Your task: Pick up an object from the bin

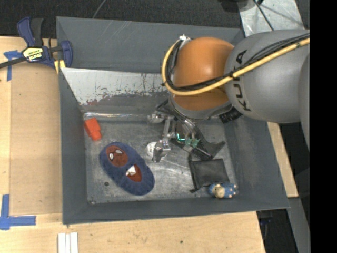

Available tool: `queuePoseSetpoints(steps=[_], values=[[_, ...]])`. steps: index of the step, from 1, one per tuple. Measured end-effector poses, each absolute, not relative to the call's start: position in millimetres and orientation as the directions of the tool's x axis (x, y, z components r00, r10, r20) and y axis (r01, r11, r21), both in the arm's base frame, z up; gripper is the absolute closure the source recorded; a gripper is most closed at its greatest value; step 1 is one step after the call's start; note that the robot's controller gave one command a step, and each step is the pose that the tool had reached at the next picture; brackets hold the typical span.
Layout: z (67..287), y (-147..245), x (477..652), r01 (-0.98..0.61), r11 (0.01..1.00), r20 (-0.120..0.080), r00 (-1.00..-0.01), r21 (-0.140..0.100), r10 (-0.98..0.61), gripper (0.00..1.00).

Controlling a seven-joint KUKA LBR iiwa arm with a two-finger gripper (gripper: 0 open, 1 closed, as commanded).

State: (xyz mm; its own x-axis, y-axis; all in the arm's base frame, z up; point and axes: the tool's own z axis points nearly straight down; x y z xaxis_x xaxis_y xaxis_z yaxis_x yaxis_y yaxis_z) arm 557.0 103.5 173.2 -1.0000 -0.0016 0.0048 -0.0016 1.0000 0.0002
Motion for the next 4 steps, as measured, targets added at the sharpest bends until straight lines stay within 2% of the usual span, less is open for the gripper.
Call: queuePoseSetpoints(steps=[1,2,3,4], values=[[77.1,128.7,566.0,-0.274,0.962,-0.002,-0.962,-0.004,-0.274,0.00],[80.4,130.1,568.3,-0.272,0.962,-0.011,-0.962,-0.002,-0.272,1.00],[166.8,213.4,497.8,-0.653,0.758,-0.007,-0.758,-0.001,-0.653,1.00],[204.6,216.4,502.2,-0.665,0.747,-0.007,-0.747,-0.002,-0.665,1.00]])
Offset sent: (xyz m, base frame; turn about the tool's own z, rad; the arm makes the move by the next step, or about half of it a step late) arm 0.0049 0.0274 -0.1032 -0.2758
